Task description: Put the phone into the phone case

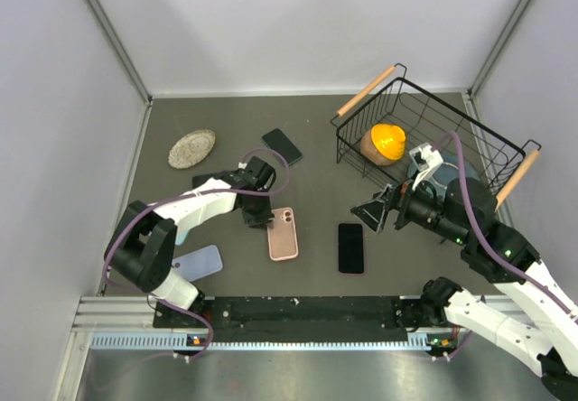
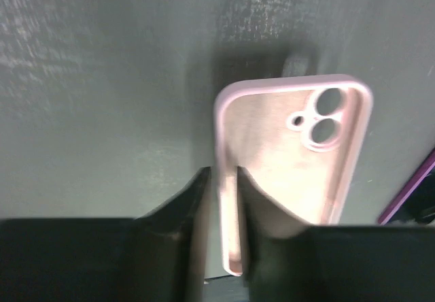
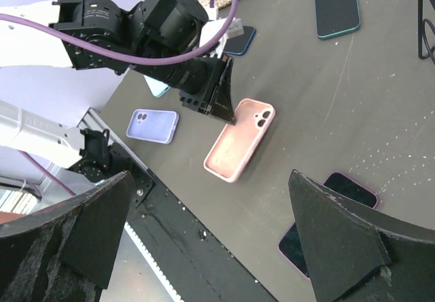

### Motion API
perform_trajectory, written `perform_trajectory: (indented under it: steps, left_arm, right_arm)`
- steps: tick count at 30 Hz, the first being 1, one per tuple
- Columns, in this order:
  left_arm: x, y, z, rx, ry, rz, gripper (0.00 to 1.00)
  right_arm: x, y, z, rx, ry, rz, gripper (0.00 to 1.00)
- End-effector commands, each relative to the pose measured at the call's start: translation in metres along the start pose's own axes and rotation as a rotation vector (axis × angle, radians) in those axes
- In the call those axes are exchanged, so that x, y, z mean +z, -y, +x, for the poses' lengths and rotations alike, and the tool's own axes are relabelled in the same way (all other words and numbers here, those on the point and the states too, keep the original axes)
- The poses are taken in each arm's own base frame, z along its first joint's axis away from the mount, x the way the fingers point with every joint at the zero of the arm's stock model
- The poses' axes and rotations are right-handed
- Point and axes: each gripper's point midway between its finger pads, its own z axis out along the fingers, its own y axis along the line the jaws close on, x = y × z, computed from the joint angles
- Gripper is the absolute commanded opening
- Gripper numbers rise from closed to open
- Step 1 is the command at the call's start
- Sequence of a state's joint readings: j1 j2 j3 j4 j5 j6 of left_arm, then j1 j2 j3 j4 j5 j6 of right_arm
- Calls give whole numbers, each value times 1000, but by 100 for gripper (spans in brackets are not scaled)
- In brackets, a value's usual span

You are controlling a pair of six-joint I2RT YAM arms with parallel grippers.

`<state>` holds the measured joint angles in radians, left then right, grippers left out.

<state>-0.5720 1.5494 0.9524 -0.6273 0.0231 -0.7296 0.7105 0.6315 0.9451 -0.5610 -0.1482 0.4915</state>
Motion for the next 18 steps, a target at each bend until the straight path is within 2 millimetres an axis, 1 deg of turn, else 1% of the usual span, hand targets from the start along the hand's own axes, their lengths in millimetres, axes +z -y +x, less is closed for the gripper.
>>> perform_trajectory:
  steps: [1,3,4,5,6,7,8,9,11,12,13,14,15,17,18]
  left_arm:
    - [-6,11,0,12,14,60,37]
    - [-13,14,-6,-1,41,67,46]
    - [-17,14,-11,-11,56,64,53]
    - [-25,16,-17,-24,79,57,57]
    - [-30,12,-26,-34,119,23,62]
    - [-36,10,-32,-45,142,1,82]
    - [-47,4,-46,-91,196,-58,86]
    - [-52,-3,-54,-132,216,-95,89]
    - [-61,-11,-70,-241,256,-135,93]
    - [-69,-23,-84,-311,274,-176,92]
    - [-72,-30,-90,-365,282,-194,92]
    - [-77,-34,-102,-454,302,-197,91]
    - [-80,-53,-112,-542,307,-228,91]
    - [-84,-64,-133,-670,333,-226,90]
    - [-86,-79,-144,-745,350,-239,88]
  right_arm:
    - [1,-4,-13,-15,54,-19,98]
    - [1,-3,-12,-16,52,-16,98]
    - [1,-3,-13,-16,55,-18,98]
    - [1,-4,-12,-15,50,-20,98]
    - [1,-5,-12,-15,51,-22,98]
    - [1,-4,-12,-16,50,-20,98]
    - [1,-4,-12,-15,51,-22,98]
    - [1,-5,-12,-14,51,-26,98]
    - [1,-6,-12,-11,48,-30,98]
    - [0,-6,-11,-9,48,-31,98]
    - [0,-6,-11,-9,46,-32,98]
    - [-1,-8,-10,-8,45,-40,98]
    - [-1,-8,-9,-9,40,-43,98]
    - [0,-11,-7,-10,26,-61,98]
    - [1,-11,-6,-9,20,-63,98]
